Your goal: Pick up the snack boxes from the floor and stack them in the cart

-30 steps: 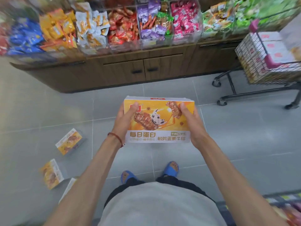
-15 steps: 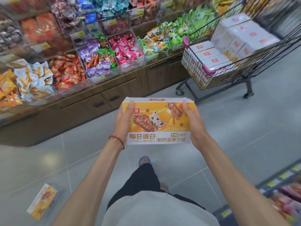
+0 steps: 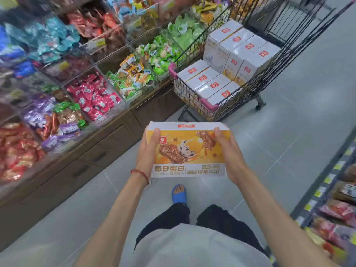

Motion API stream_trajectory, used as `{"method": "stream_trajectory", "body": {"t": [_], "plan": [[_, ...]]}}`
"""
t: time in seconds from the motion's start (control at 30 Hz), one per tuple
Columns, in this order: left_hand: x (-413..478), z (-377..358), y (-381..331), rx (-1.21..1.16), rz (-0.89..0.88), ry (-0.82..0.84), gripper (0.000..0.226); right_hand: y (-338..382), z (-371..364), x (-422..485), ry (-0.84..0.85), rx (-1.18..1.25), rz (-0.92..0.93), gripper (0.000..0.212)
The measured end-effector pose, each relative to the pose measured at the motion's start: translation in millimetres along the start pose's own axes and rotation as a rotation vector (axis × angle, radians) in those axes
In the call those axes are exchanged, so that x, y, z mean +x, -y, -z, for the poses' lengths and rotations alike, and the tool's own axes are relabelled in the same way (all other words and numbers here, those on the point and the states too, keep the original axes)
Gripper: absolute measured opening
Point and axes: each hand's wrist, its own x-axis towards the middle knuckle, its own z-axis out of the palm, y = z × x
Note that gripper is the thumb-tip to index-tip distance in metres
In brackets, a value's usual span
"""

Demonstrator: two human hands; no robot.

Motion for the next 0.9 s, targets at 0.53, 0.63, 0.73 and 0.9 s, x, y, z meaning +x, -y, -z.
{"method": "stream_trajectory", "body": {"t": [0.53,0.63,0.73,0.9], "plan": [[150.0,-166.0,-67.1,-0.006,-0.032,-0.056,0.068,117.5,100.9,200.2,0.109,-0.029,0.029,0.058],[166.8,-189.6,-74.3,-0.025,-0.029,-0.076,0.082,140.0,115.6,236.4,0.189,-0.027,0.019,0.060],[185.5,-204.8,-80.9,-0.058,-0.010,-0.130,0.087,159.2,121.8,271.1,0.246,-0.065,0.008,0.062],[229.7,-216.1,-97.2,-0.082,-0.031,-0.154,0.077,180.9,117.4,320.4,0.302,-0.126,0.003,0.064]]}}
